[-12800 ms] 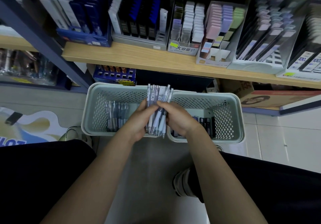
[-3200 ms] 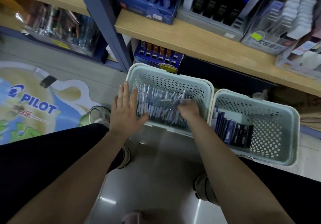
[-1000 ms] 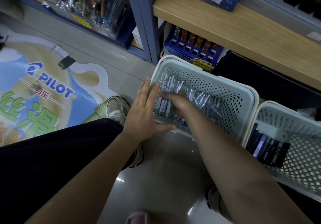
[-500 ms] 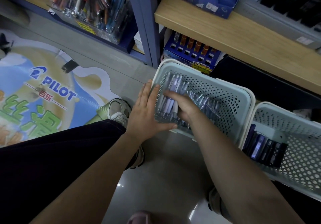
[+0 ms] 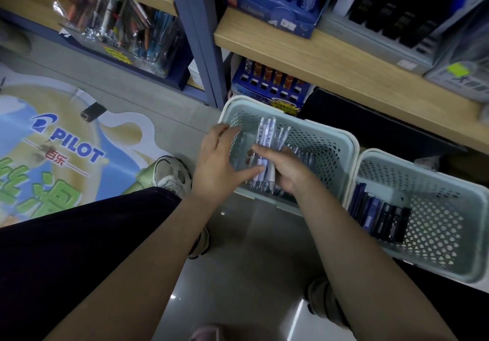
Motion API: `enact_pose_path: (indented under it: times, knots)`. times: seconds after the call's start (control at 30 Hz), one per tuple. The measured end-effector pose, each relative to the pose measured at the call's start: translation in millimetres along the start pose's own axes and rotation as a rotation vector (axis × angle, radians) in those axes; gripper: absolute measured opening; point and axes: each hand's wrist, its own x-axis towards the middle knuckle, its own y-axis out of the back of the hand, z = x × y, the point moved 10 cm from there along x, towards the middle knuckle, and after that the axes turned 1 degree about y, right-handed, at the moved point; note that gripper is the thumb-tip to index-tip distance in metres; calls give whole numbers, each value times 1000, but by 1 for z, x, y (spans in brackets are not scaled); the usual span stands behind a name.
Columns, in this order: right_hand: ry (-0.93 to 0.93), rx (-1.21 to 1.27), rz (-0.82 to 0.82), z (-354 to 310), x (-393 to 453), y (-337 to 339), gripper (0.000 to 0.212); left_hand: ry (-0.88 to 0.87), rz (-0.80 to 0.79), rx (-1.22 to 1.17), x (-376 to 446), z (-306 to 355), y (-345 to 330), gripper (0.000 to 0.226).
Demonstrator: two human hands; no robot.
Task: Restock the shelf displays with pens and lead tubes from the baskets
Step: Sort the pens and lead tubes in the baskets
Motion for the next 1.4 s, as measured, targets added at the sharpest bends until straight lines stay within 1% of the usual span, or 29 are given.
enact_pose_path:
  times: [0.03, 0.13, 0.17, 0.2, 0.23, 0.27, 0.3, 0.4, 0.47, 0.53, 0.57, 0.63, 0.7, 0.77, 0.8, 0.87, 0.9, 0.97, 1.0, 1.03, 1.1, 1.17, 1.23, 1.3, 1.4]
  knots:
    - [19, 6, 6, -6, -10, 5, 68, 30, -89, -99, 4, 8, -11, 97]
    - [75, 31, 10, -22, -39, 20, 79, 202, -422, -380, 1, 32, -51, 104]
    - [87, 23, -2, -26, -49, 22, 75, 265, -519, -463, -4, 41, -64, 107]
    - [93, 21, -5, -29, -57, 25, 71, 316, -583, -530, -9, 48, -75, 110]
    - [95, 19, 0, -31, -66, 28, 67, 345, -609, -574, -13, 54, -82, 111]
    - [97, 15, 3, -33, -74, 31, 63, 360, -611, -589, -15, 60, -86, 110]
    - [100, 18, -1, -34, -81, 34, 59, 370, -607, -592, -17, 64, -91, 105]
    - [83, 49, -30, -32, -97, 43, 50, 376, -608, -636, -21, 82, -99, 70]
    - [81, 63, -33, -30, -107, 50, 41, 381, -593, -677, -25, 89, -104, 61]
    - [104, 92, -28, -30, -117, 55, 26, 423, -582, -716, -29, 91, -108, 63]
    - [119, 106, -17, -30, -121, 58, 24, 447, -569, -725, -31, 90, -111, 67]
    - [150, 131, 18, -28, -125, 66, 31, 452, -546, -703, -33, 95, -110, 74]
    - [179, 165, 29, -28, -129, 71, 32, 463, -524, -700, -34, 97, -113, 67]
    - [214, 207, 39, -29, -134, 78, 27, 487, -510, -737, -35, 96, -116, 60]
    - [231, 206, 58, -31, -137, 82, 24, 499, -510, -750, -36, 96, -117, 61]
    - [261, 173, 133, -32, -142, 92, 17, 533, -506, -758, -38, 94, -120, 75]
    - [274, 147, 166, -32, -143, 96, 15, 538, -493, -764, -38, 95, -119, 73]
    - [301, 106, 205, -31, -141, 101, 13, 530, -457, -758, -37, 97, -118, 50]
    - [302, 105, 222, -30, -141, 103, 12, 531, -439, -756, -36, 97, -118, 44]
    - [284, 114, 232, -28, -141, 104, 13, 524, -434, -763, -35, 100, -118, 41]
    - [241, 132, 193, -24, -140, 100, 19, 514, -421, -768, -35, 99, -118, 35]
    - [197, 124, 128, -22, -140, 92, 23, 533, -406, -781, -36, 96, -119, 32]
    - [178, 110, 103, -21, -139, 91, 25, 545, -392, -793, -36, 93, -119, 29]
    - [191, 124, 115, -22, -140, 95, 27, 545, -394, -812, -35, 93, -120, 29]
    - [220, 145, 165, -23, -141, 105, 27, 519, -434, -831, -31, 98, -120, 34]
